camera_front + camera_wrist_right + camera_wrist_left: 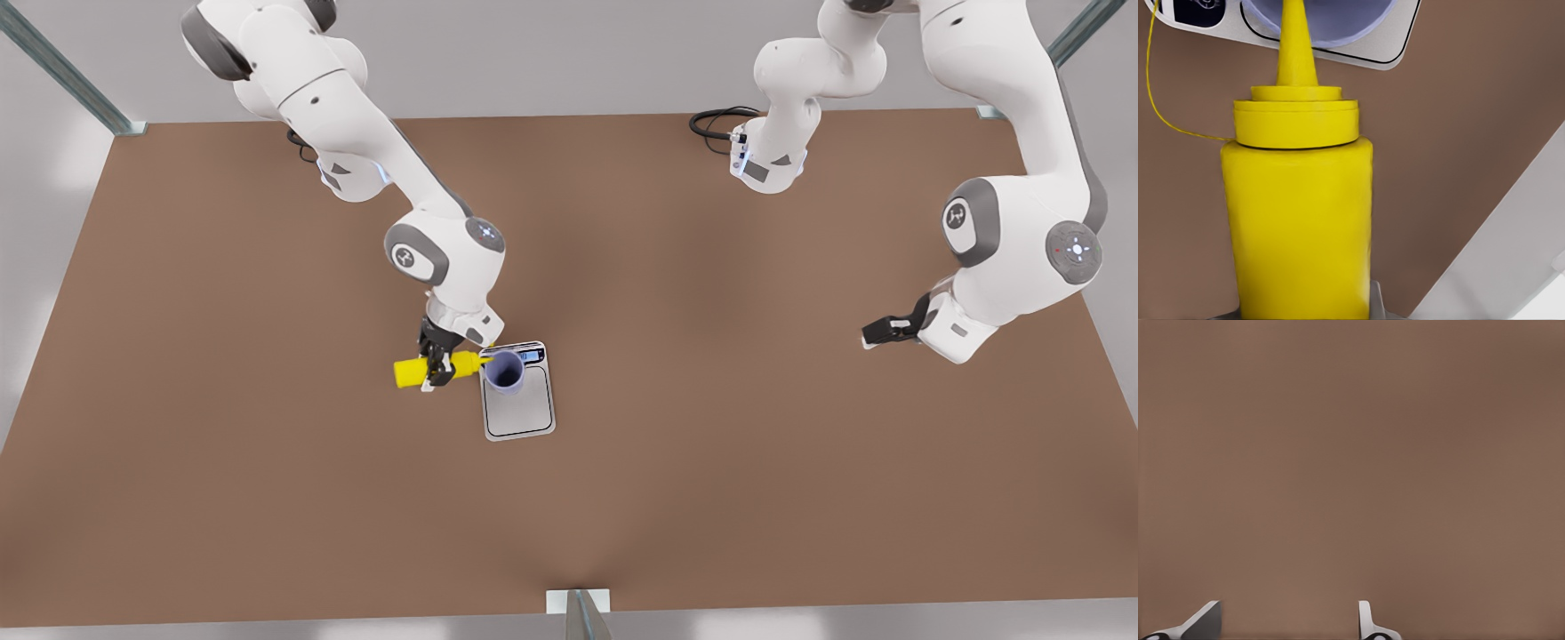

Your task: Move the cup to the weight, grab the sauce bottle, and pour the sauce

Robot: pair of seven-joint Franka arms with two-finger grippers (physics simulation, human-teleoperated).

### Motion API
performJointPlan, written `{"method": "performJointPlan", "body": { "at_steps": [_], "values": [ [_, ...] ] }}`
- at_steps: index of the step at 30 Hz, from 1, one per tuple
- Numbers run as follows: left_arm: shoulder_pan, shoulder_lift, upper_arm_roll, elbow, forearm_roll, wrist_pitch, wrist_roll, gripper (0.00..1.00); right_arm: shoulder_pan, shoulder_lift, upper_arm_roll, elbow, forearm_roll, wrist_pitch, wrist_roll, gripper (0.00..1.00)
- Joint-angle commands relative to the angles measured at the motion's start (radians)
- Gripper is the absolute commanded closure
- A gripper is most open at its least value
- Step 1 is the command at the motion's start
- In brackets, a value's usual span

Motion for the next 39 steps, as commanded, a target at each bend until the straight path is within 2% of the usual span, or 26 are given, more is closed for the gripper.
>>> {"method": "performJointPlan", "body": {
  "at_steps": [1,7,16,30,32,36,39],
  "values": [
    [0.000,0.000,0.000,0.000,0.001,0.000,0.000,0.00,0.000,0.000,0.000,0.002,-0.001,-0.001,0.000,0.41],
    [0.000,0.000,0.000,0.000,0.001,0.000,0.002,0.00,-0.008,0.008,-0.003,0.023,-0.008,-0.047,-0.122,0.41],
    [-0.002,-0.002,0.000,0.003,0.001,0.000,-0.002,0.00,0.000,0.089,-0.002,0.124,-0.008,-0.074,-0.122,0.41],
    [-0.011,0.017,-0.002,0.003,-0.001,0.000,-0.003,0.00,-0.003,0.097,-0.002,0.131,-0.001,-0.084,-0.124,0.41],
    [-0.011,0.017,-0.002,0.003,-0.001,0.000,-0.003,0.00,-0.046,0.085,0.000,0.132,0.068,-0.072,-0.165,0.41],
    [-0.011,0.018,0.000,0.003,0.047,0.002,0.000,0.00,-0.161,0.083,-0.003,0.163,0.372,-0.029,-0.398,0.40],
    [-0.010,0.027,0.000,0.032,0.045,0.000,0.003,0.00,-0.247,0.080,-0.003,0.158,0.481,0.008,-0.553,0.41]
  ]
}}
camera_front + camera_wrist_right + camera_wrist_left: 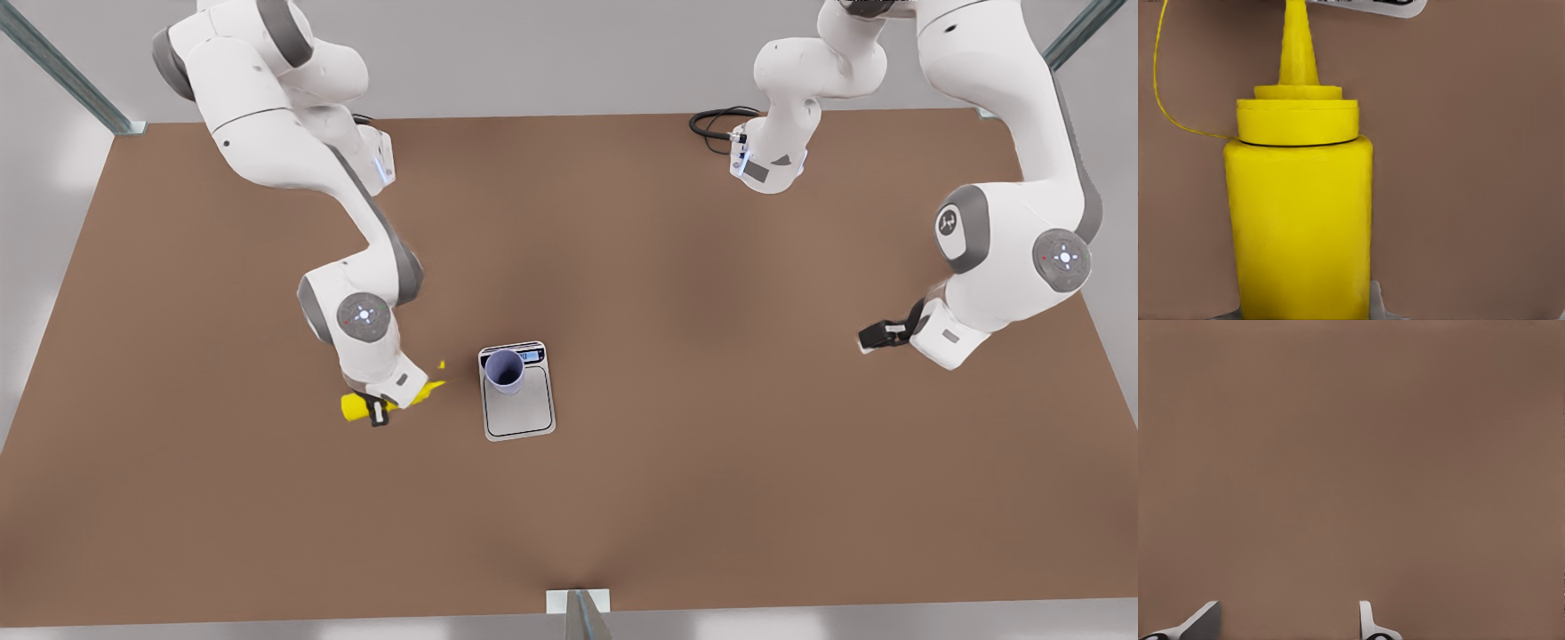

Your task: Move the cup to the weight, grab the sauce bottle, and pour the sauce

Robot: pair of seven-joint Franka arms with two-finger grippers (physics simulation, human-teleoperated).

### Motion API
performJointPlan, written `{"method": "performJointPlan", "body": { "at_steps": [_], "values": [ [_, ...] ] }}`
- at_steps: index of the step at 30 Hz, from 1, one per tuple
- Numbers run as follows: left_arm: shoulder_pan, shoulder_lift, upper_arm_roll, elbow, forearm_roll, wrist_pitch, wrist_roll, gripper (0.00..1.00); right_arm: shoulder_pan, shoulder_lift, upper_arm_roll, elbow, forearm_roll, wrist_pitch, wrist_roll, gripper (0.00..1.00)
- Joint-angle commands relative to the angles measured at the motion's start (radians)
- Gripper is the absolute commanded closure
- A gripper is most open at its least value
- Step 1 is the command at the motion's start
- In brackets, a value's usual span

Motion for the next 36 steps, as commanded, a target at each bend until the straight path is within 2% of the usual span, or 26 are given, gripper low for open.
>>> {"method": "performJointPlan", "body": {
  "at_steps": [1,6,13,15,16,20,29,36],
  "values": [
    [-0.001,0.006,0.000,0.011,0.009,-0.008,0.002,0.00,-0.007,0.000,0.000,0.000,0.024,0.003,-0.026,0.41],
    [-0.002,0.013,0.000,0.024,0.007,-0.031,0.029,0.00,-0.159,0.018,-0.005,-0.012,0.423,0.056,-0.469,0.41],
    [-0.001,0.026,0.002,0.023,0.007,-0.028,0.022,0.00,-0.270,0.063,-0.006,-0.058,0.918,0.062,-0.863,0.41],
    [-0.002,0.033,0.002,0.024,0.007,-0.022,0.020,0.00,-0.317,0.098,0.006,-0.060,0.966,0.045,-0.880,0.41],
    [-0.002,0.033,0.002,0.024,0.007,-0.022,0.020,0.00,-0.345,0.133,0.029,-0.052,1.039,0.023,-0.926,0.41],
    [-0.001,0.036,0.002,0.024,0.007,-0.019,0.020,0.00,-0.403,0.198,0.026,-0.061,1.326,-0.133,-1.173,0.41],
    [-0.001,0.051,0.002,0.027,0.010,-0.011,0.020,0.00,-0.503,0.360,0.028,-0.061,1.484,-0.388,-1.279,0.41],
    [-0.002,0.068,0.002,0.049,0.010,-0.022,0.017,0.00,-0.515,0.409,0.028,-0.055,1.507,-0.414,-1.278,0.40]
  ]
}}
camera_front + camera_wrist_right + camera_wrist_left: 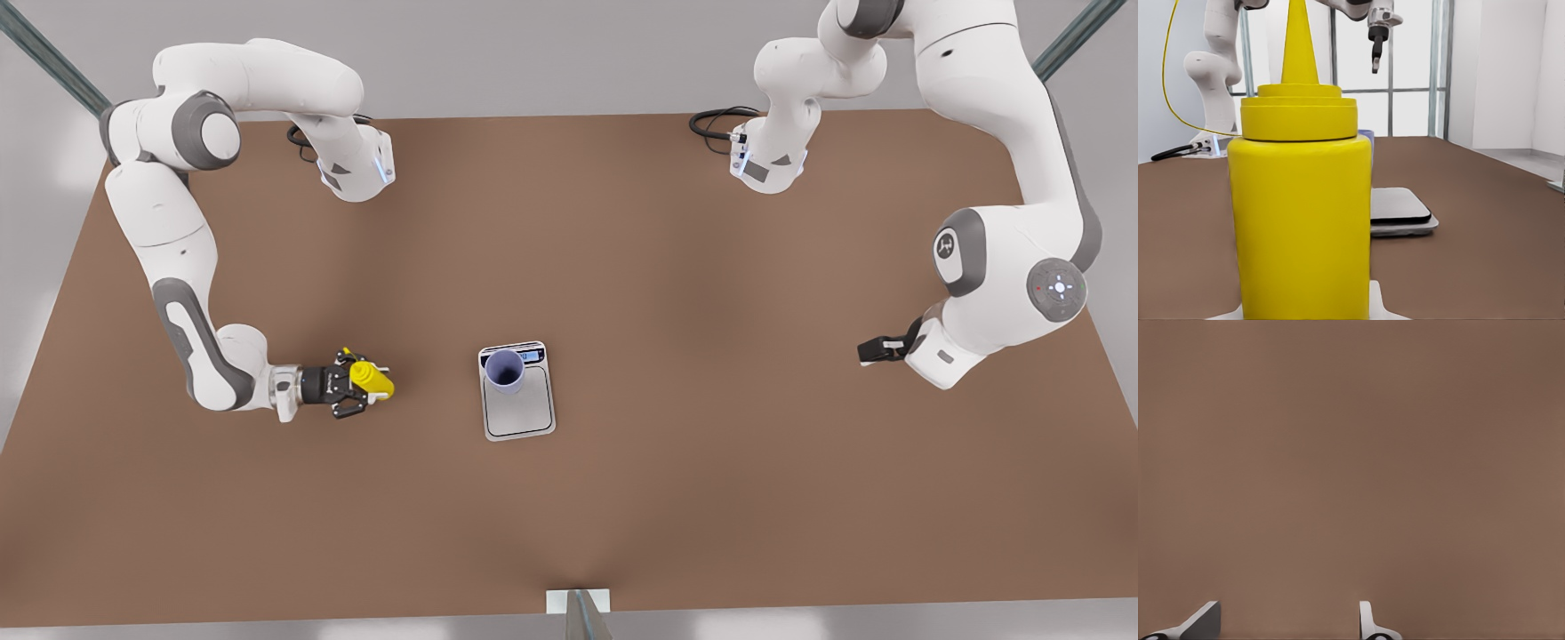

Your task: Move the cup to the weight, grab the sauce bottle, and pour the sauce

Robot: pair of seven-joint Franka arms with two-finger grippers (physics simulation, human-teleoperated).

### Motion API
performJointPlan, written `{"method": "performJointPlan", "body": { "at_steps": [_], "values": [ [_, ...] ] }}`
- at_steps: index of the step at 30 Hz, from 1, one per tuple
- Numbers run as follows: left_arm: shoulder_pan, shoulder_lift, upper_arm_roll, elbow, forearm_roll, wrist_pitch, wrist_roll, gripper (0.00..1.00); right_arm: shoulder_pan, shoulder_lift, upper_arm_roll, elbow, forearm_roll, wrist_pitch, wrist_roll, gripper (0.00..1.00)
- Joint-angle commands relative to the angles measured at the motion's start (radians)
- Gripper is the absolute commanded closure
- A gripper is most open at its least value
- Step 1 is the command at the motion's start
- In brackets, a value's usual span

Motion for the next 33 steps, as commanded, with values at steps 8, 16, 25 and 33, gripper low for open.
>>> {"method": "performJointPlan", "body": {
  "at_steps": [8,16,25,33],
  "values": [
    [0.000,0.001,0.000,0.009,0.000,-0.015,0.006,0.00,0.000,0.001,0.000,0.000,0.001,0.000,0.004,0.16],
    [0.000,0.012,0.000,0.012,-0.003,-0.014,0.003,0.00,-0.001,0.000,0.000,0.000,0.001,-0.003,0.011,0.00],
    [-0.014,0.018,-0.002,0.015,-0.004,-0.012,-0.008,0.00,-0.155,-0.037,-0.065,-0.021,-0.205,-0.103,0.066,0.00],
    [-0.014,0.026,0.002,0.026,0.000,-0.035,0.000,0.00,-0.029,-0.180,-0.085,0.583,-0.831,-0.281,1.477,0.00]
  ]
}}
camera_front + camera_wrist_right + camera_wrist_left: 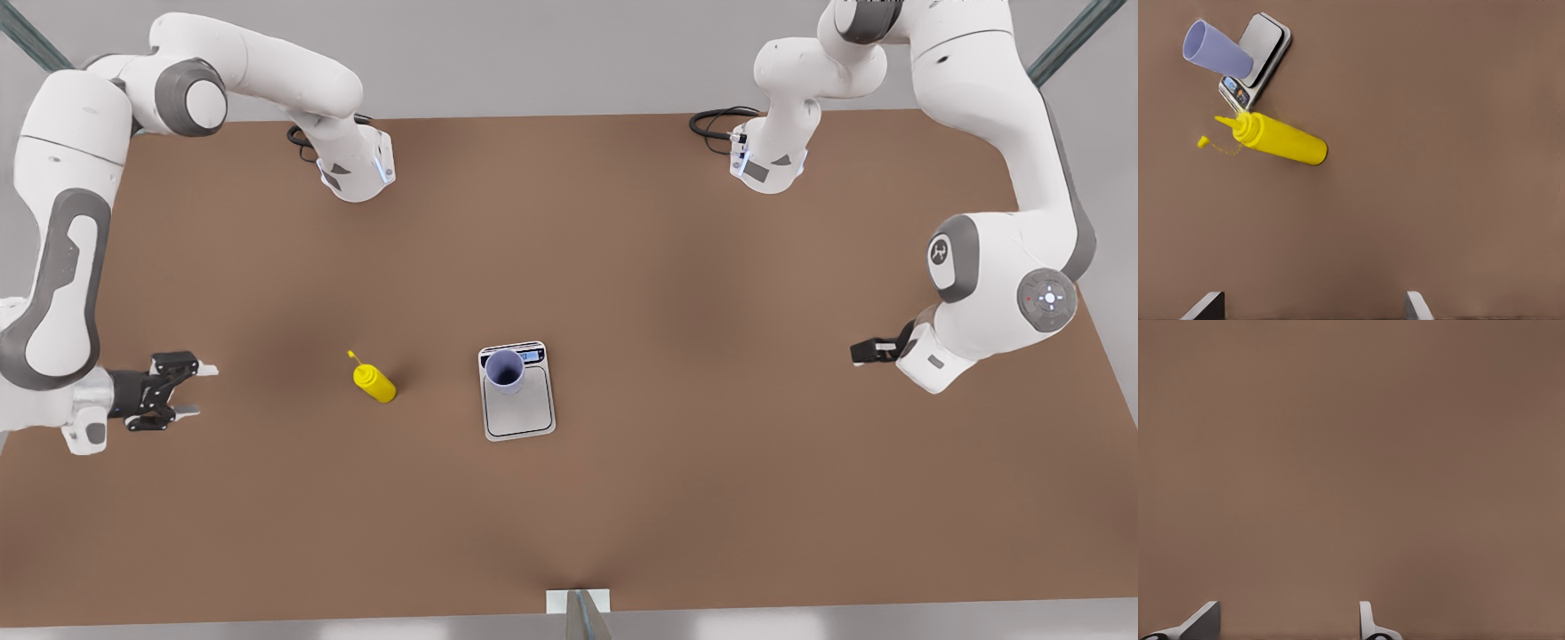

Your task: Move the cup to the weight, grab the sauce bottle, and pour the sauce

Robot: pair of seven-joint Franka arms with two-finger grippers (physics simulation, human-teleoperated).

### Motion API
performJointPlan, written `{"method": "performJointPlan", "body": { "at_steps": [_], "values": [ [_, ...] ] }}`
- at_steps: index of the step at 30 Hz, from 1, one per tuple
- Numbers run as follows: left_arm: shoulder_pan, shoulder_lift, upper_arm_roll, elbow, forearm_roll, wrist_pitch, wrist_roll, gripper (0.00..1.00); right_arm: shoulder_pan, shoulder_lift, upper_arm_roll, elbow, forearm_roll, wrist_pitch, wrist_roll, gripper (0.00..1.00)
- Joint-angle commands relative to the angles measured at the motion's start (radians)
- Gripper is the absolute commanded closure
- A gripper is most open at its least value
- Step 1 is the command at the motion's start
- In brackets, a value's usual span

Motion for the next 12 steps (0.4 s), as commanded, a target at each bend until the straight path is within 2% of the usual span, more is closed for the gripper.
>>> {"method": "performJointPlan", "body": {
  "at_steps": [1,2,4,6,7,9,12],
  "values": [
    [0.000,0.000,0.000,0.000,0.001,0.000,0.000,0.00,0.019,-0.017,-0.003,-0.003,-0.011,0.018,0.026,0.00],
    [0.000,0.001,0.000,0.002,0.001,0.005,-0.003,0.00,0.101,-0.086,-0.048,-0.036,-0.069,0.062,0.161,0.00],
    [0.000,0.001,-0.002,0.037,0.003,0.017,-0.003,0.00,0.298,-0.188,-0.213,-0.065,-0.072,0.080,0.523,0.00],
    [-0.001,0.006,-0.002,0.051,0.003,0.017,-0.005,0.00,0.372,-0.317,-0.243,-0.166,-0.101,0.148,0.868,0.00],
    [-0.001,0.006,-0.003,0.055,0.003,0.017,-0.003,0.00,0.431,-0.346,-0.285,-0.172,-0.104,0.148,1.015,0.00],
    [-0.001,0.009,-0.002,0.069,0.003,0.009,0.002,0.00,0.451,-0.417,-0.306,-0.243,-0.120,0.194,1.031,0.00],
    [0.000,0.009,-0.002,0.072,0.004,0.009,0.002,0.00,0.453,-0.429,-0.306,-0.260,-0.126,0.196,1.029,0.00]
  ]
}}
